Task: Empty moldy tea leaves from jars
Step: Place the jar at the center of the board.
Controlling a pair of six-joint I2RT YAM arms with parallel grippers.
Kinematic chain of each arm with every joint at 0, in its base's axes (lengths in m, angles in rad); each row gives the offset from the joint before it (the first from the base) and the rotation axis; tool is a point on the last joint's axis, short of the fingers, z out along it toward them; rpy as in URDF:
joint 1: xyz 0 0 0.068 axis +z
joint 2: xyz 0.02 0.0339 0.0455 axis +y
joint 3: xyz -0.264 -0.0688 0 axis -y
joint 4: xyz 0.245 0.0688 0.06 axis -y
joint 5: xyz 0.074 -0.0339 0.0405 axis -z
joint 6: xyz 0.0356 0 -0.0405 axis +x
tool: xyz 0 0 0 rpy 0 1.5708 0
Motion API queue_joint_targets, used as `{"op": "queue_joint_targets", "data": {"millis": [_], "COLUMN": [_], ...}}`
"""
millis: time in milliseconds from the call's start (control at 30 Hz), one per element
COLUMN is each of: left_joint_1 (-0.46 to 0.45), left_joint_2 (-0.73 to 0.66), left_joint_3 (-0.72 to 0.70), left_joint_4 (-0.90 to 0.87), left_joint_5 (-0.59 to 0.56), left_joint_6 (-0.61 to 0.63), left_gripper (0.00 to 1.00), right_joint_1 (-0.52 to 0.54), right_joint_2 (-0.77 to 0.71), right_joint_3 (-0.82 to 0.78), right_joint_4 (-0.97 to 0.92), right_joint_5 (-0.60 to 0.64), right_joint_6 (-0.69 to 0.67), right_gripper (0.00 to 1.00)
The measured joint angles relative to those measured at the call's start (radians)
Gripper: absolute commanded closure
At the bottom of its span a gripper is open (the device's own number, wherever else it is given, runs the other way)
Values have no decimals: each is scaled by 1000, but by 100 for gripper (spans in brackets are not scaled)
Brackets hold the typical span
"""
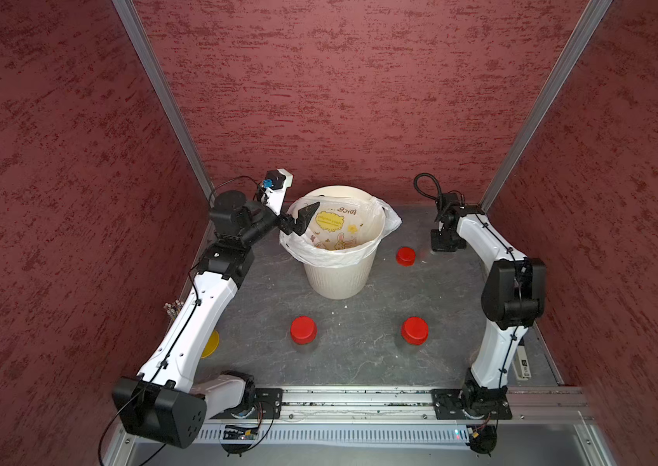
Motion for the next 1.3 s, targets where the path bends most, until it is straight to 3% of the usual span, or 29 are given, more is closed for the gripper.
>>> {"op": "queue_joint_targets", "data": {"millis": [533, 1300], "left_joint_1": [0, 0], "left_joint_2": [0, -4], "left_joint_3": [6, 6], "left_joint_4": [-40, -47], "left_joint_5": [4, 19], "left_joint_6": [9, 19], "left_gripper": [0, 0], "right_joint_1": [14, 21], "right_joint_2": [55, 63], "right_joint_3": [74, 130], "right_joint_4": [-28, -54], "right_joint_5": [9, 1], "right_joint_6": [-11, -17], "right_gripper": [100, 68]}}
